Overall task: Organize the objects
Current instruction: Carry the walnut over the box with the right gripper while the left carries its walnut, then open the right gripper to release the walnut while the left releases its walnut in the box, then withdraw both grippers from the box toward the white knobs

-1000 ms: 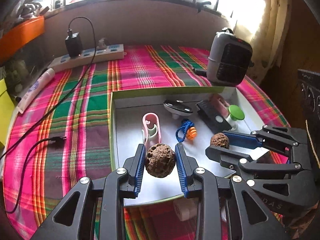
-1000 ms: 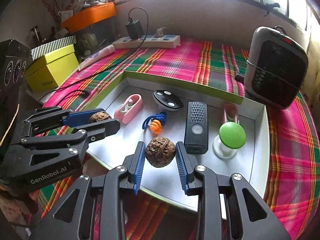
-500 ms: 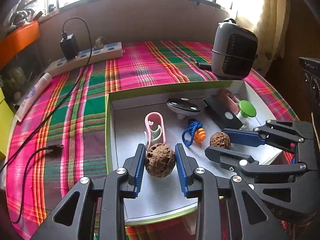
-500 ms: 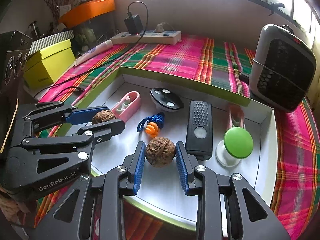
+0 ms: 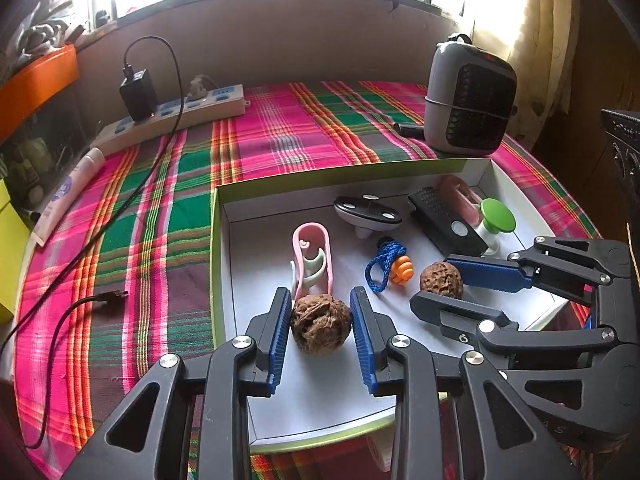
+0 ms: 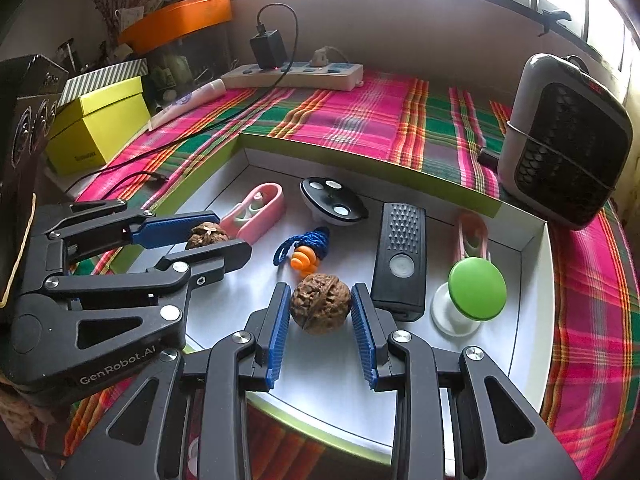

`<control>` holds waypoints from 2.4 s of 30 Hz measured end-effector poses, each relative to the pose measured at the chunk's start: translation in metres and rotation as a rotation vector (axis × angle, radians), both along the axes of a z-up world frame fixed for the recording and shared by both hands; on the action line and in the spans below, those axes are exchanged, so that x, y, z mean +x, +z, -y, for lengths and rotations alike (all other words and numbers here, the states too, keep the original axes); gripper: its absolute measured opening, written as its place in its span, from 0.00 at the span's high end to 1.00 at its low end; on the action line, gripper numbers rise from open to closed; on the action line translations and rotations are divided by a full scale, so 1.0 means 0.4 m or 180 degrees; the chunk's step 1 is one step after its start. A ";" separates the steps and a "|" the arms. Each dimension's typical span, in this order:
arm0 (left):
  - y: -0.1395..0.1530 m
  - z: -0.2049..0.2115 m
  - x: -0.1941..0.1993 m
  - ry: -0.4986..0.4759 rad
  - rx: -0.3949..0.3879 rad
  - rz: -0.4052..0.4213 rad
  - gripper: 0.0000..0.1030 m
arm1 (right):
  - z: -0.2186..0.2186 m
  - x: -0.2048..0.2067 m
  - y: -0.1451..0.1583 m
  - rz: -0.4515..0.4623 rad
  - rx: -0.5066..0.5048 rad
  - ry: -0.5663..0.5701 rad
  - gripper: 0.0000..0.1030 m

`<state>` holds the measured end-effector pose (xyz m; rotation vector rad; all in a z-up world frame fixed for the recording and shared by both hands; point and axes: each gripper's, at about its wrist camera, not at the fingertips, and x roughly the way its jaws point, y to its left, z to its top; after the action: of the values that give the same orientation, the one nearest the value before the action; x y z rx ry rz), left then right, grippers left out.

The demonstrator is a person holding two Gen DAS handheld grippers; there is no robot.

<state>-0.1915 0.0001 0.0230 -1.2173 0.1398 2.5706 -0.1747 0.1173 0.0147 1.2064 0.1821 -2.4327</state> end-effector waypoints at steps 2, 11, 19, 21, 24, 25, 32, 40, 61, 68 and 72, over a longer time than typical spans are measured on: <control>0.001 0.001 0.001 0.0008 0.0016 0.0003 0.72 | 0.000 0.000 0.000 -0.0003 0.0007 0.0003 0.69; 0.002 0.004 0.004 0.0013 0.0034 0.0011 0.72 | -0.002 0.003 0.001 -0.0010 0.0006 -0.0008 0.69; 0.013 0.016 0.015 0.0044 0.0060 -0.0007 0.67 | -0.002 0.007 0.008 -0.0034 0.0002 -0.0015 0.68; 0.017 0.017 0.018 0.0050 0.0077 -0.0017 0.67 | -0.002 0.009 0.010 -0.0041 -0.0002 -0.0019 0.68; 0.023 0.020 0.022 0.0060 0.0091 -0.0030 0.66 | -0.003 0.012 0.013 -0.0065 -0.0001 -0.0028 0.68; 0.025 0.020 0.023 0.0062 0.0094 -0.0032 0.66 | -0.004 0.013 0.015 -0.0074 -0.0007 -0.0032 0.68; 0.034 0.027 0.036 0.0087 0.0137 -0.0046 0.66 | -0.008 0.020 0.023 -0.0099 -0.0055 -0.0070 0.58; 0.044 0.030 0.058 0.0116 0.0181 -0.0057 0.66 | -0.011 0.038 0.031 -0.0143 -0.0081 -0.0097 0.58; 0.078 0.069 0.163 0.0280 0.0298 -0.0179 0.65 | -0.024 0.129 0.078 -0.0309 -0.0232 -0.0209 0.58; 0.085 0.082 0.202 0.0321 0.0329 -0.0214 0.65 | -0.031 0.168 0.089 -0.0357 -0.0302 -0.0254 0.58; 0.082 0.090 0.221 0.0342 0.0365 -0.0214 0.65 | -0.038 0.191 0.086 -0.0367 -0.0315 -0.0271 0.58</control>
<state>-0.1031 -0.0361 0.0556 -1.1264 -0.0601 2.6716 -0.0982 0.1323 0.0492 1.0522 0.0440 -2.5543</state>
